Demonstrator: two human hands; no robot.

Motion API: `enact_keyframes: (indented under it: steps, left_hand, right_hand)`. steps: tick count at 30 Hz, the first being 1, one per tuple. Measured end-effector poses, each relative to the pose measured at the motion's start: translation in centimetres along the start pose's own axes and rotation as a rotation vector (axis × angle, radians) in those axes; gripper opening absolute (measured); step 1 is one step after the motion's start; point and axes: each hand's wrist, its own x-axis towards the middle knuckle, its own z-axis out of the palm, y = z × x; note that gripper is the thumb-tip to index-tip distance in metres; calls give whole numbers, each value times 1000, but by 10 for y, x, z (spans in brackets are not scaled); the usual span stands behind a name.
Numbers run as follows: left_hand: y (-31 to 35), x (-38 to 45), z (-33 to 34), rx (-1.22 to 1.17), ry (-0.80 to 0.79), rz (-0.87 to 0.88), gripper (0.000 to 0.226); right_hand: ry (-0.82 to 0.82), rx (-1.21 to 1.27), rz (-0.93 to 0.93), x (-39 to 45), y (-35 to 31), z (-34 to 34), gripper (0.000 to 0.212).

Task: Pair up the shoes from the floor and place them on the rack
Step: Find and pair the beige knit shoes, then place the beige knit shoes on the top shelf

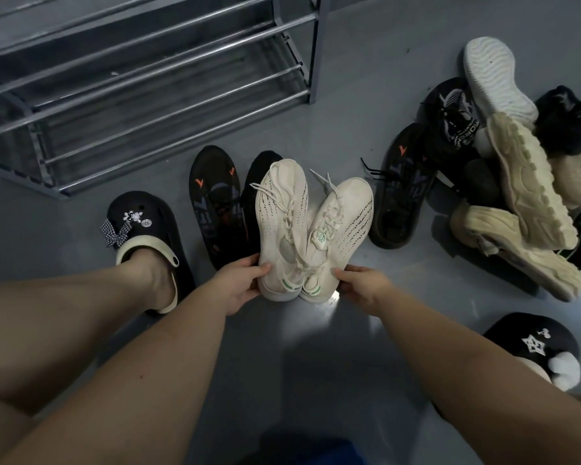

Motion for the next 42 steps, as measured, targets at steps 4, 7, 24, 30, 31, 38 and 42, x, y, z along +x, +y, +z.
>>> enact_keyframes:
  steps: [4, 7, 24, 30, 31, 38, 42]
  left_hand:
    - [2, -3, 0, 1, -4, 0, 40]
    - [3, -5, 0, 9, -13, 1, 39]
    - [47, -88, 3, 57, 11, 123, 33]
    - [67, -140, -13, 112, -15, 263, 22]
    - [72, -151, -16, 131, -18, 286, 17]
    - [120, -227, -48, 186, -47, 454, 12]
    - [152, -276, -68, 192, -45, 550, 14]
  right_hand:
    - [-17, -11, -14, 2, 1, 2, 24]
    - [-46, 6, -23, 2, 0, 3, 15]
    - [-1, -100, -261, -99, -47, -19, 42]
    - [-53, -49, -367, -157, -66, -10, 35]
    - [-60, -50, -388, -167, -71, -7, 36]
    - [-119, -64, -542, -240, -126, 26, 20]
    - [-142, -105, -629, -287, -162, 53, 28]
